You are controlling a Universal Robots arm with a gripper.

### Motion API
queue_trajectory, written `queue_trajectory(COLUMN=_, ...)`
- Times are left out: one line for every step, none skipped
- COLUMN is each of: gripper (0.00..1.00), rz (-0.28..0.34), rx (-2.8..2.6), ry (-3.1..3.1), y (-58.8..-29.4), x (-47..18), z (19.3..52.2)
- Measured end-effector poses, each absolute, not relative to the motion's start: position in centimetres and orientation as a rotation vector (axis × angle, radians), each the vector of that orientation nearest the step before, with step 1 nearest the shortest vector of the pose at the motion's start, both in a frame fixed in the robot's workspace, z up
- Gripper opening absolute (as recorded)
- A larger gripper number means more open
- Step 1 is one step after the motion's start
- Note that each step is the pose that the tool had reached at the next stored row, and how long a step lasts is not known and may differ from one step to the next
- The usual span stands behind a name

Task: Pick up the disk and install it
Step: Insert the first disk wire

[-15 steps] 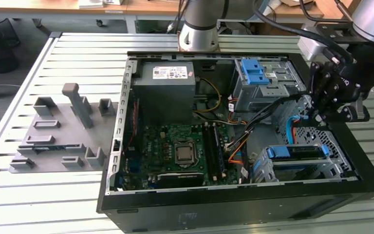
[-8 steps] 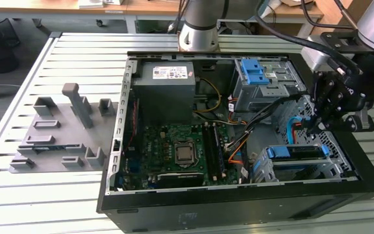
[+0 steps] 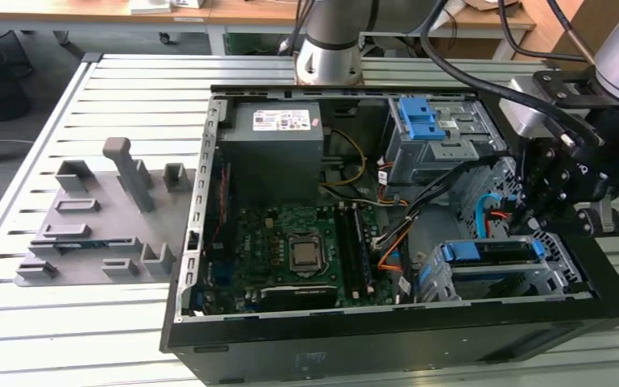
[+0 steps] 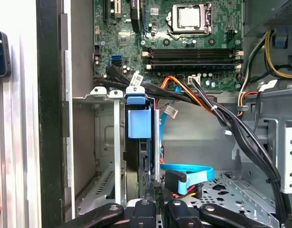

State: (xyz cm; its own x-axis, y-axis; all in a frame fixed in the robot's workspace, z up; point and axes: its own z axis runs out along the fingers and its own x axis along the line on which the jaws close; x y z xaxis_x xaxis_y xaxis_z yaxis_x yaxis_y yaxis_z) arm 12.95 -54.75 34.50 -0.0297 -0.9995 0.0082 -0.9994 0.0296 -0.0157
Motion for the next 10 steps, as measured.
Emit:
queue_trajectory(gripper=0.16, rz=-0.027, rx=-2.184, ry=2.251, y=-54.76, x=12.90, z=34.48)
queue_trajectory(gripper=0.16, rz=-0.027, rx=-2.182, ry=2.253, y=-54.76, x=12.88, z=34.47)
queue_trajectory(gripper=0.16, rz=-0.027, rx=-2.178, ry=2.257, y=-54.76, x=12.88, z=34.46)
queue_trajectory(gripper=0.16, rz=-0.026, rx=-2.176, ry=2.260, y=-54.77, x=12.88, z=34.45)
queue_trajectory(gripper=0.16, rz=-0.023, rx=-2.176, ry=2.261, y=-54.78, x=12.88, z=34.42)
queue_trajectory(gripper=0.16, rz=-0.022, rx=-2.177, ry=2.262, y=-54.82, x=12.88, z=34.38)
queue_trajectory(gripper=0.16, rz=-0.021, rx=-2.177, ry=2.263, y=-54.89, x=12.88, z=34.32)
queue_trajectory(gripper=0.16, rz=-0.021, rx=-2.177, ry=2.263, y=-54.95, x=12.88, z=34.23)
queue_trajectory(gripper=0.16, rz=-0.020, rx=-2.178, ry=2.263, y=-55.03, x=12.88, z=34.13)
queue_trajectory(gripper=0.16, rz=-0.020, rx=-2.178, ry=2.263, y=-55.11, x=12.89, z=34.03)
